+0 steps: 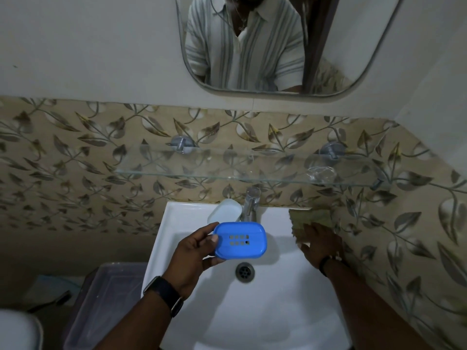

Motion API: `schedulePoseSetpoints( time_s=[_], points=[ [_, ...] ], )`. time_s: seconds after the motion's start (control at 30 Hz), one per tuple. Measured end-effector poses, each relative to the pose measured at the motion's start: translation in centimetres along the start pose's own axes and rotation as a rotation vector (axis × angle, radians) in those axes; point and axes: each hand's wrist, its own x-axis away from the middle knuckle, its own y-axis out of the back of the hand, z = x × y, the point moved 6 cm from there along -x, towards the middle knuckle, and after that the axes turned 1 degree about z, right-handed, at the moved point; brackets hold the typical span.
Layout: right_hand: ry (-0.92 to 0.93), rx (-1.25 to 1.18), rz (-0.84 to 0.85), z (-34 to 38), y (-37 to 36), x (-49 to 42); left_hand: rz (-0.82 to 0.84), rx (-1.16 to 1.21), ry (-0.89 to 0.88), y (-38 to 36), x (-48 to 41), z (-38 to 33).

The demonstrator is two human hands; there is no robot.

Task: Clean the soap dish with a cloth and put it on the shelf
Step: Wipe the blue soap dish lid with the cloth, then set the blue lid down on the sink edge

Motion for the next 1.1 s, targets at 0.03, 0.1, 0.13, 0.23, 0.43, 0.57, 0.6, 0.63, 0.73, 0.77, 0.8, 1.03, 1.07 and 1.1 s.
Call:
schedulePoseSetpoints(
  time_s=[0.03, 0.1, 0.13, 0.23, 0.43, 0.57, 0.6, 0.63, 0.73, 0.77, 0.8, 1.03, 1.07, 1.1],
  points=[
    [0.001, -0.008, 0.007, 0.0, -0.1, 0.0, -0.003, 0.003, -0.001, 0.1, 0.1, -0.1],
    [-0.016, -0.051, -0.029, 0.2, 0.4, 0.6, -0.005, 0.012, -0.003, 0.3, 0.4, -0.2],
    [-0.019, -0.1, -0.108, 0.6, 1.0, 1.1, -0.006, 0.019, -0.004, 0.4, 0.5, -0.4],
    [0.032, -0.317, -0.523, 3.1, 5.0, 3.3, -0.02, 0.05, -0.025, 1.0, 0.7, -0.7],
    [0.533, -0.566, -0.892, 14.4, 12.5, 9.6, -0.185, 0.157, -0.099, 3.7, 1.2, -0.7],
    [0.9, -0.349, -0.796, 22.2, 12.9, 12.6, -0.293, 0.245, -0.14, 5.8, 1.8, -0.9],
    [0.935, -0.28, -0.762, 23.6, 12.5, 12.9, -0.312, 0.261, -0.146, 6.3, 2.0, -1.0],
    [0.95, -0.233, -0.728, 24.9, 12.2, 13.1, -0.33, 0.276, -0.149, 6.8, 2.2, -1.0],
    [0.915, -0.231, -0.634, 27.4, 11.3, 12.8, -0.363, 0.308, -0.158, 8.0, 2.6, -1.1],
    [0.894, -0.232, -0.602, 28.1, 11.0, 12.6, -0.371, 0.315, -0.159, 8.4, 2.7, -1.1],
    [0.876, -0.22, -0.576, 28.7, 10.8, 12.3, -0.381, 0.32, -0.157, 8.8, 2.6, -1.2],
    [0.839, -0.089, -0.438, 32.5, 10.3, 10.0, -0.49, 0.306, -0.092, 11.4, -0.1, -1.2],
    [0.843, -0.065, -0.417, 32.8, 10.2, 9.6, -0.505, 0.273, -0.077, 11.7, -0.7, -1.0],
    [0.849, -0.035, -0.397, 33.1, 10.2, 8.8, -0.517, 0.237, -0.062, 12.0, -1.7, -0.8]
  ],
)
